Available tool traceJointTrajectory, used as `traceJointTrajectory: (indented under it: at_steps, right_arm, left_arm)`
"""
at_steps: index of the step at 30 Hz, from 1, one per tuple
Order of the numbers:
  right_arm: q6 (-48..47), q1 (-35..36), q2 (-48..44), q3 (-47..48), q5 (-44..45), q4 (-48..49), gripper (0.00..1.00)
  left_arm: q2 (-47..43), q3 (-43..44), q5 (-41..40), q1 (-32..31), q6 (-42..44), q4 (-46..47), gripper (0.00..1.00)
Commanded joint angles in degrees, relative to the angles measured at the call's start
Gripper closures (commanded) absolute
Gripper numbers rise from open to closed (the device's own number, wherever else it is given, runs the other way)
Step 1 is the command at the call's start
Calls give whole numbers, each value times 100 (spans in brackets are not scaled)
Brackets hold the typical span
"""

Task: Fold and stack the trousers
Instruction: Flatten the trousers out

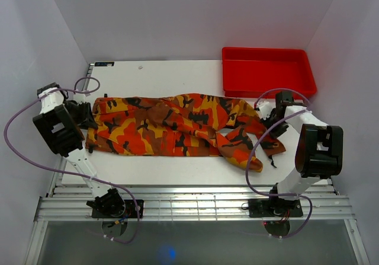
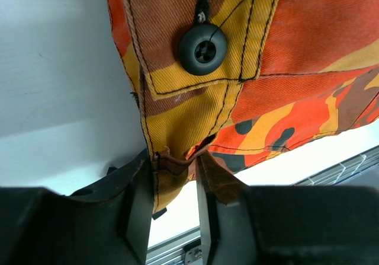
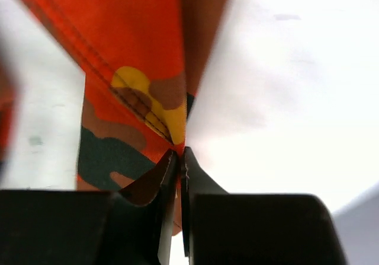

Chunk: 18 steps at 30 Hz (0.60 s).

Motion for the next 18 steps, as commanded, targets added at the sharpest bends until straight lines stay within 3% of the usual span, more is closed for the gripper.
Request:
traceJointTrajectory:
  at_steps: [1, 5, 8, 9, 11, 12, 13, 18]
  right_arm:
    - [-295, -270, -132, 1043, 976, 1159, 92]
    - [-278, -411, 210, 2432, 1196, 1458, 92]
    - [-340, -376, 465, 3287, 1013, 907, 68]
    - [-278, -385, 518, 3515, 830, 539, 55]
    - [-41, -385, 598, 3842, 93, -574, 51]
    - [38, -376, 580, 3825, -180, -920, 42]
    - [108, -358, 519, 3764, -601, -1210, 40]
    - [803, -306, 255, 2573, -1981, -2092, 36]
  left_arm:
    - [-329, -140, 257, -11, 43, 8, 60]
    - [-294, -176, 336, -11, -18, 17, 62]
    - [-233, -141, 424, -19, -98, -18, 59]
    - [-232, -132, 450, -19, -98, -27, 58]
    - [-232, -140, 476, -19, -98, -18, 55]
    - [-224, -149, 485, -19, -115, -18, 54]
    - [-224, -158, 529, -19, -124, -18, 53]
    - [-224, -184, 573, -28, -124, -18, 52]
